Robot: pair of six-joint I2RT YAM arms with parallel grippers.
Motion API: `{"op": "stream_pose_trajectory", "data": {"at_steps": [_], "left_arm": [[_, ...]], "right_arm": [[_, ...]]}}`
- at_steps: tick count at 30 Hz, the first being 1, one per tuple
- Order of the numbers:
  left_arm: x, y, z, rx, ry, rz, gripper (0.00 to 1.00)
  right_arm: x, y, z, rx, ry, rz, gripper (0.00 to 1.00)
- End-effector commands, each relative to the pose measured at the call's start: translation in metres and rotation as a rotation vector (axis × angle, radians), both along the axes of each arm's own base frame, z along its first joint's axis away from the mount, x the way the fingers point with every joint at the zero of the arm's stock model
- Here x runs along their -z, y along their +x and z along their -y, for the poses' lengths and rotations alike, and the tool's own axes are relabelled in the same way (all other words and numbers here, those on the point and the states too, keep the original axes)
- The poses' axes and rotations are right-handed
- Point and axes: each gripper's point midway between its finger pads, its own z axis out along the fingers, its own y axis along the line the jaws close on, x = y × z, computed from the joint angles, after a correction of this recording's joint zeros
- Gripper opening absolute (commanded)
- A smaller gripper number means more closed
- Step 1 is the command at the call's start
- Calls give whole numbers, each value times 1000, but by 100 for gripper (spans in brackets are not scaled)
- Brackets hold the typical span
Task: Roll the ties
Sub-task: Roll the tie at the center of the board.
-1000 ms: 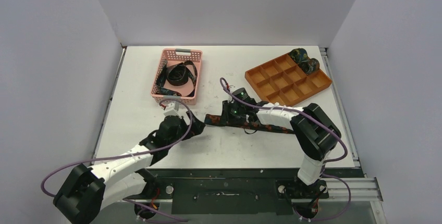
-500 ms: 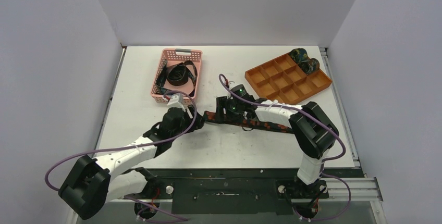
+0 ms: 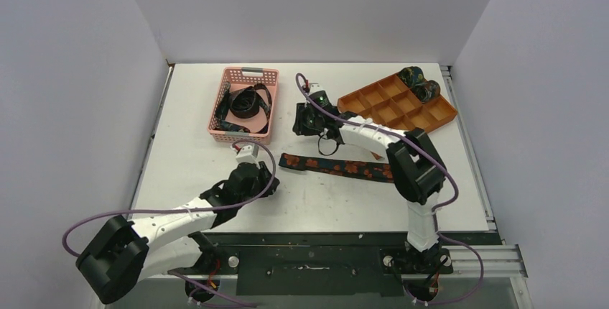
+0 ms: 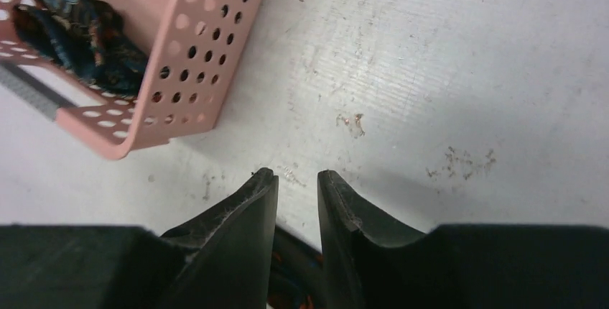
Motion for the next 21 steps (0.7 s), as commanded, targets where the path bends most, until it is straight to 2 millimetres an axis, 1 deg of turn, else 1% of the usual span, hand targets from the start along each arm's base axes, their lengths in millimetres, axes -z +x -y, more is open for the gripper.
{"op": "stream_pose_trajectory", "data": {"at_steps": [1,4,7,11,15,21], "left_arm": [[-3,6,23,25,-35,43,21],[2,8,37,50,-46,34,18],[9,13,47,63,-46,28,17],[12,19,55,68,-52,35,16],[13,25,64,84,-64,44,15],[19,30,77,101,-91,41,14]], "right_arm": [[43,9,-3,-3,-87,-52,26],[64,3,-15,-60,-105,-87,23],[80,-6,-19,-111,-133,-113,22],[91,-23,-15,-154,-155,-141,21],[101,-44,-7,-182,-166,-175,20],[117,-71,4,-208,-167,-231,19]]}}
